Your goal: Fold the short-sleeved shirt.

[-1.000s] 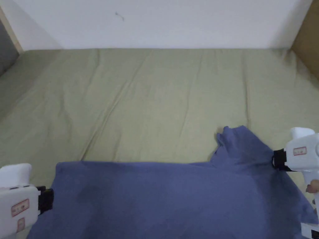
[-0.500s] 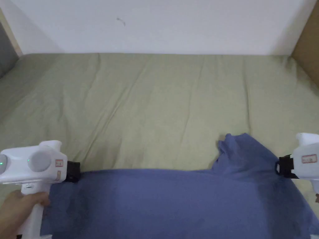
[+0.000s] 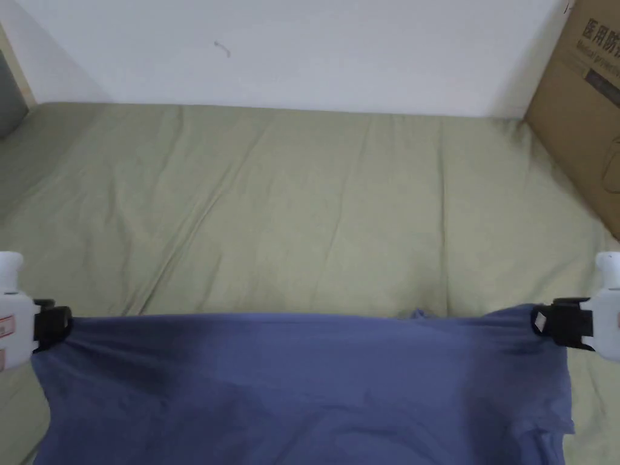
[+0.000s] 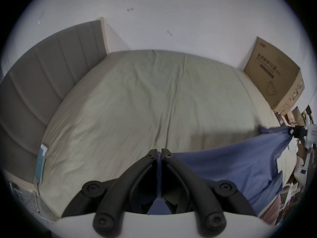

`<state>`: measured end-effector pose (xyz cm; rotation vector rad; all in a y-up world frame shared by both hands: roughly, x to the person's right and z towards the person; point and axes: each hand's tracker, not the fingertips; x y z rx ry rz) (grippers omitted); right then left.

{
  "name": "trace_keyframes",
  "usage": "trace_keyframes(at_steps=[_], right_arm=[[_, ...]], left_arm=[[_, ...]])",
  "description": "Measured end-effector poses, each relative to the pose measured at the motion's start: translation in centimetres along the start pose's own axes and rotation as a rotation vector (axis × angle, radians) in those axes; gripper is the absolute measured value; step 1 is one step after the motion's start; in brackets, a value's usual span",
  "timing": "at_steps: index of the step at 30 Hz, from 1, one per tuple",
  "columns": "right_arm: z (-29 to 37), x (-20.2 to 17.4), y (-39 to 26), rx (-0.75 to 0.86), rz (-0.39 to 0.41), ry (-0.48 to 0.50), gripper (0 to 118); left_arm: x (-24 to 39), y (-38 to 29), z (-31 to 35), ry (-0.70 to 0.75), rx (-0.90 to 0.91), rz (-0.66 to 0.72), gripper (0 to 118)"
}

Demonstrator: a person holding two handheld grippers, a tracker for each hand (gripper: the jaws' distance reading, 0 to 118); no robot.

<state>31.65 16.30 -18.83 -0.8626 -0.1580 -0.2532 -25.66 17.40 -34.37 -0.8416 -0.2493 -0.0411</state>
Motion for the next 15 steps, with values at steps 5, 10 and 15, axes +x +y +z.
trace_keyframes(at_steps=[5, 10, 15], right_arm=[[4.8, 0.3, -7.3, -0.061, -0.005, 0.029, 2], [6.9, 0.6, -15.8, -0.153, -0.062, 0.04, 2], [4.9, 0.7, -21.2, -0.236, -0.079, 0.007, 2]], left_arm=[[-1.9, -6.5, 6.0, 0.004, -0.022, 0.011, 2], [-3.6, -13.2, 7.0, 0.007, -0.096, 0.059, 2], [-3.9, -18.2, 3.9, 0.047, -0.199, 0.111, 19]])
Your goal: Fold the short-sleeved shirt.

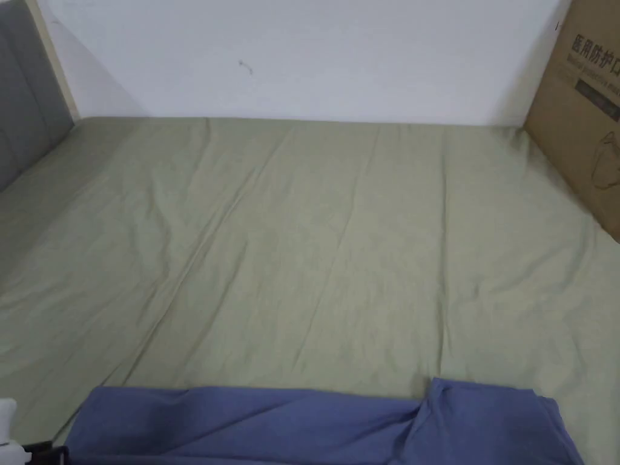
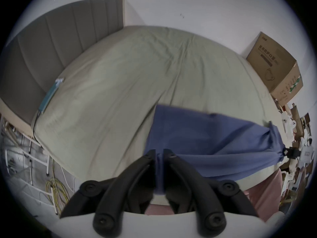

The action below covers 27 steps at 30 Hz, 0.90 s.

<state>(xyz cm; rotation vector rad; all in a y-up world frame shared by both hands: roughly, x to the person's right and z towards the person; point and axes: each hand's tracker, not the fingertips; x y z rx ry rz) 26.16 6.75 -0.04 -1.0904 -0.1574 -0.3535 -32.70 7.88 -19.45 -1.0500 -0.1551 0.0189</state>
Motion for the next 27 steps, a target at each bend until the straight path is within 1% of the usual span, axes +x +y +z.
trace_keyframes(at_steps=[1, 2, 3, 4, 5, 6, 7, 8, 9, 10, 11, 12, 13, 14, 15, 17, 18, 19, 20, 21, 22, 23, 24, 26, 27], right_arm=[[-0.3, -0.1, -0.4, 0.001, -0.005, -0.009, 3], [-0.5, -0.1, -0.5, -0.005, -0.002, -0.006, 10], [0.0, -0.6, -0.5, 0.003, 0.009, -0.027, 32], [0.4, -0.9, -0.5, 0.023, 0.019, -0.052, 66], [1.1, -1.6, -0.3, 0.053, 0.039, -0.085, 83], [2.0, -2.3, 0.0, 0.094, 0.07, -0.101, 83], [2.8, -2.9, 0.5, 0.12, 0.1, -0.091, 83], [3.6, -3.7, 0.9, 0.14, 0.121, -0.105, 83], [4.4, -4.6, 1.3, 0.186, 0.148, -0.089, 79], [4.9, -5.5, 1.7, 0.215, 0.163, -0.053, 60], [5.3, -6.6, 2.1, 0.248, 0.16, -0.037, 32], [5.2, -7.2, 2.5, 0.294, 0.143, -0.033, 0], [4.8, -8.1, 2.6, 0.323, 0.14, -0.034, 0], [4.3, -9.2, 2.8, 0.355, 0.142, -0.023, 0], [3.1, -9.7, 3.0, 0.335, 0.146, -0.015, 0], [1.4, -10.7, 3.2, 0.321, 0.092, 0.065, 0], [0.7, -11.4, 3.2, 0.311, 0.079, 0.104, 0], [0.2, -12.2, 3.2, 0.304, 0.079, 0.122, 0], [-0.5, -13.0, 3.0, 0.301, 0.097, 0.117, 0], [-1.0, -13.9, 3.0, 0.293, 0.122, 0.121, 0], [-1.4, -14.6, 3.1, 0.282, 0.143, 0.133, 0], [-1.7, -15.6, 3.1, 0.272, 0.161, 0.148, 0], [-1.8, -16.4, 3.1, 0.264, 0.173, 0.161, 0], [-2.4, -17.6, 3.3, 0.248, 0.19, 0.181, 0], [-2.5, -18.2, 3.4, 0.244, 0.2, 0.182, 0]], left_arm=[[0.0, -0.2, -0.3, 0.034, 0.007, 0.01, 43], [-0.1, -0.4, -0.2, 0.032, 0.007, 0.004, 65], [-0.2, -0.2, 0.2, 0.036, 0.009, 0.028, 83], [-0.4, -0.1, 0.7, 0.025, 0.031, 0.056, 99], [-0.7, 0.0, 1.5, -0.013, 0.067, 0.072, 102], [-0.7, 0.2, 2.6, -0.021, 0.089, 0.082, 102], [-0.7, 0.4, 3.2, -0.012, 0.095, 0.082, 102], [-0.7, 0.6, 3.6, -0.014, 0.101, 0.077, 101], [-0.7, 0.7, 4.1, -0.022, 0.115, 0.076, 97], [-0.9, 0.6, 4.8, -0.036, 0.136, 0.085, 76], [-1.0, 0.5, 5.2, -0.063, 0.157, 0.099, 48], [-1.3, 0.3, 5.2, -0.099, 0.169, 0.127, 14], [-1.6, 0.0, 4.7, -0.128, 0.16, 0.158, 4], [-2.1, -0.5, 4.4, -0.158, 0.142, 0.206, 3], [-2.7, -1.1, 4.1, -0.187, 0.138, 0.262, 3], [-3.9, -2.1, 3.5, -0.24, 0.129, 0.344, 4], [-4.6, -2.5, 3.4, -0.256, 0.145, 0.381, 4], [-5.3, -2.9, 3.2, -0.272, 0.159, 0.417, 10], [-6.1, -3.4, 3.0, -0.277, 0.168, 0.48, 19], [-6.9, -3.7, 2.9, -0.295, 0.161, 0.527, 23], [-7.5, -3.9, 3.0, -0.318, 0.153, 0.552, 26], [-8.1, -4.2, 2.9, -0.332, 0.144, 0.566, 26], [-8.3, -4.3, 3.0, -0.318, 0.143, 0.551, 31], [-8.4, -4.4, 3.2, -0.296, 0.152, 0.544, 34], [-8.5, -4.4, 3.2, -0.289, 0.149, 0.536, 42]])
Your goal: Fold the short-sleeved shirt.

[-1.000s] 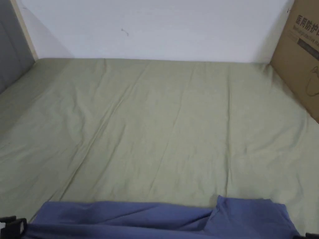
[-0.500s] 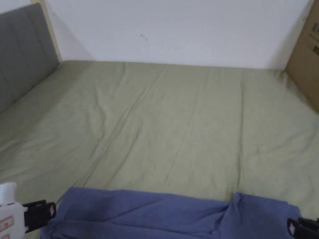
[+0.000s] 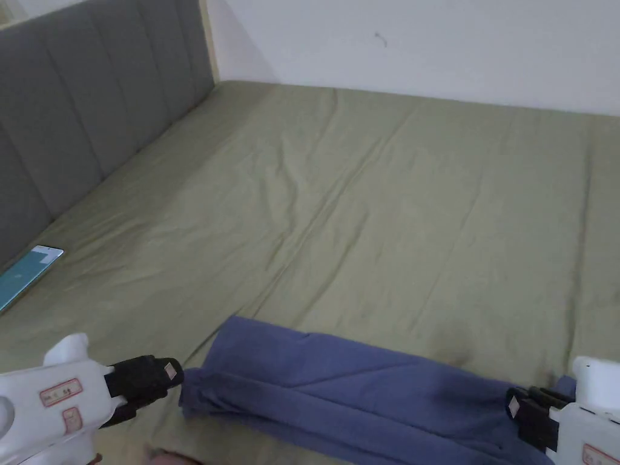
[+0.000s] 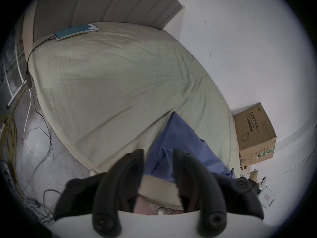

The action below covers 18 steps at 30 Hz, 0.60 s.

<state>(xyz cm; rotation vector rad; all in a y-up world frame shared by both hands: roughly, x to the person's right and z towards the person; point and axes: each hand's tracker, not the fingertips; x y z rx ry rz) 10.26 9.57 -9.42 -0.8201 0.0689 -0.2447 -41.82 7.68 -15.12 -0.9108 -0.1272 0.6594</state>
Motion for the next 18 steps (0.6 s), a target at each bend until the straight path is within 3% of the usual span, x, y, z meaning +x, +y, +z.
trace_keyframes(at_steps=[2, 4, 12, 13, 14, 16, 17, 18], right_arm=[[-0.5, -0.8, 0.2, -0.009, 0.019, 0.01, 0], [-0.9, -1.1, 0.3, -0.02, 0.023, 0.024, 0], [-1.9, -1.4, 0.1, -0.064, 0.017, 0.028, 0], [-2.0, -1.2, 0.0, -0.072, 0.012, 0.027, 0], [-2.0, -1.0, -0.2, -0.078, 0.001, 0.026, 0], [-2.1, -0.7, -0.4, -0.087, -0.022, 0.03, 0], [-2.0, -0.7, -0.4, -0.088, -0.032, 0.032, 0], [-2.0, -0.5, -0.5, -0.09, -0.038, 0.034, 0]], left_arm=[[-0.4, 0.0, -0.4, -0.009, -0.008, 0.003, 86], [-0.7, -0.2, -1.4, -0.056, -0.026, 0.049, 116], [-1.5, -1.0, -7.6, -0.24, -0.162, 0.258, 115], [-1.3, -1.1, -8.0, -0.228, -0.163, 0.233, 109], [-1.2, -1.0, -8.2, -0.184, -0.156, 0.2, 90], [-1.6, -0.3, -7.9, -0.027, -0.139, 0.149, 6], [-2.5, -0.2, -8.1, -0.055, -0.152, 0.183, 6], [-3.3, -0.1, -8.0, -0.159, -0.16, 0.303, 6]])
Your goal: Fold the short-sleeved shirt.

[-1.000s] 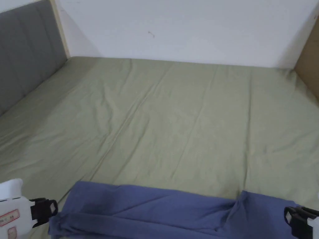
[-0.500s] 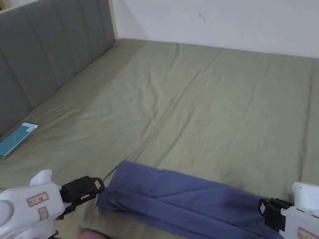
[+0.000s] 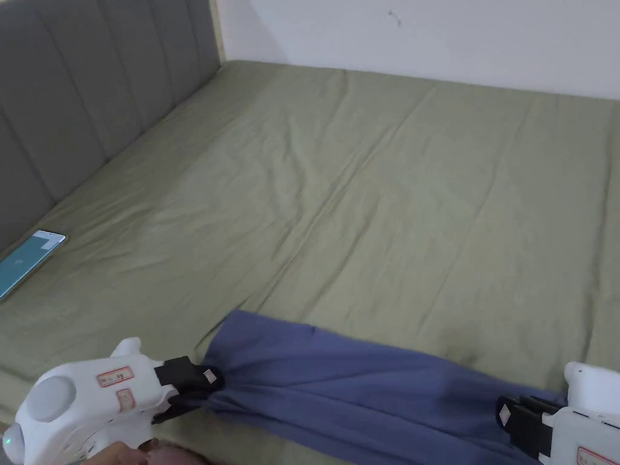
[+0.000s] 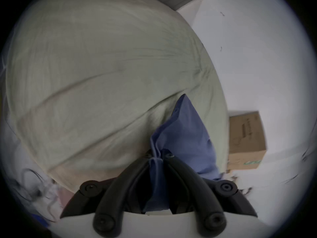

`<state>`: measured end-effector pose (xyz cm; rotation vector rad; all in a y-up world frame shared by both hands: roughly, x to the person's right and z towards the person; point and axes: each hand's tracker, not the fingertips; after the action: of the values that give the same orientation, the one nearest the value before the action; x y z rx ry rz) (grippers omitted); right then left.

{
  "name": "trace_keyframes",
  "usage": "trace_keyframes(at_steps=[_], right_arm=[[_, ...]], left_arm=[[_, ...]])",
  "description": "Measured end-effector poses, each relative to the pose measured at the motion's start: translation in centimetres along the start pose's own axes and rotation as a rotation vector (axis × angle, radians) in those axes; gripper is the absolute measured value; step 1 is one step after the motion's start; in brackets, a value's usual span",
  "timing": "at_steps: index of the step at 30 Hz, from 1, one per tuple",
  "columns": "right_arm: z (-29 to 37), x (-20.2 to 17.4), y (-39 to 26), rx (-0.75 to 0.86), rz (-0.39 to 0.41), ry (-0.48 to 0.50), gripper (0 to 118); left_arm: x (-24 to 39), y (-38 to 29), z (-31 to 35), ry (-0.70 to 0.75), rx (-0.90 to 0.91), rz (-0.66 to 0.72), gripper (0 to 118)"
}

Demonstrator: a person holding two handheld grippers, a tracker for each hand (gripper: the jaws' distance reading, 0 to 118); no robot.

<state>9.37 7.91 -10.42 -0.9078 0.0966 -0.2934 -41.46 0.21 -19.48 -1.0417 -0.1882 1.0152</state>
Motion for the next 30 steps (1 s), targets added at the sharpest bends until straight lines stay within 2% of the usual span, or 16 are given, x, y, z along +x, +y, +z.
trace_keyframes(at_steps=[1, 3, 5, 8, 11, 17, 21, 22, 23, 24, 25, 26, 27, 30], right_arm=[[-0.1, 0.1, 0.0, -0.004, -0.001, -0.001, 0], [0.0, 0.8, -0.1, -0.004, -0.008, -0.015, 0], [0.4, 1.4, -0.2, -0.002, -0.027, -0.015, 0], [1.3, 2.7, -0.4, 0.013, -0.049, -0.03, 0], [2.5, 4.4, -0.7, 0.036, -0.091, -0.046, 0], [5.1, 8.5, -2.2, 0.079, -0.208, -0.089, 0], [6.6, 11.1, -3.5, 0.102, -0.284, -0.13, 0], [6.9, 11.6, -3.9, 0.105, -0.302, -0.138, 0], [7.2, 12.0, -4.2, 0.105, -0.316, -0.142, 0], [7.5, 12.4, -4.6, 0.105, -0.324, -0.148, 0], [7.6, 12.7, -4.9, 0.102, -0.327, -0.154, 0], [7.8, 13.0, -5.2, 0.095, -0.333, -0.163, 0], [8.0, 12.7, -5.4, 0.091, -0.334, -0.171, 0], [8.6, 13.0, -6.0, 0.09, -0.345, -0.177, 0]], left_arm=[[0.2, 0.0, 0.8, -0.003, 0.01, 0.026, 6], [2.3, -0.1, 1.5, 0.065, 0.029, -0.121, 6], [5.8, -1.5, 1.6, 0.108, 0.044, -0.194, 6], [11.1, -2.4, 2.9, 0.047, 0.08, -0.303, 6], [17.1, -4.7, 2.7, 0.014, 0.074, -0.485, 6], [24.4, -11.3, -1.7, -0.088, -0.094, -0.828, 6], [25.3, -16.8, -8.1, -0.078, -0.279, -0.891, 6], [25.0, -18.2, -9.7, -0.062, -0.32, -0.898, 11], [24.6, -19.1, -11.2, -0.081, -0.366, -0.901, 23], [24.0, -20.1, -13.0, -0.093, -0.423, -0.887, 48], [23.6, -20.8, -14.3, -0.099, -0.467, -0.872, 89], [23.2, -21.7, -15.6, -0.069, -0.503, -0.847, 105], [22.9, -22.2, -16.0, -0.061, -0.501, -0.838, 107], [22.9, -22.1, -15.5, -0.072, -0.503, -0.846, 104]])
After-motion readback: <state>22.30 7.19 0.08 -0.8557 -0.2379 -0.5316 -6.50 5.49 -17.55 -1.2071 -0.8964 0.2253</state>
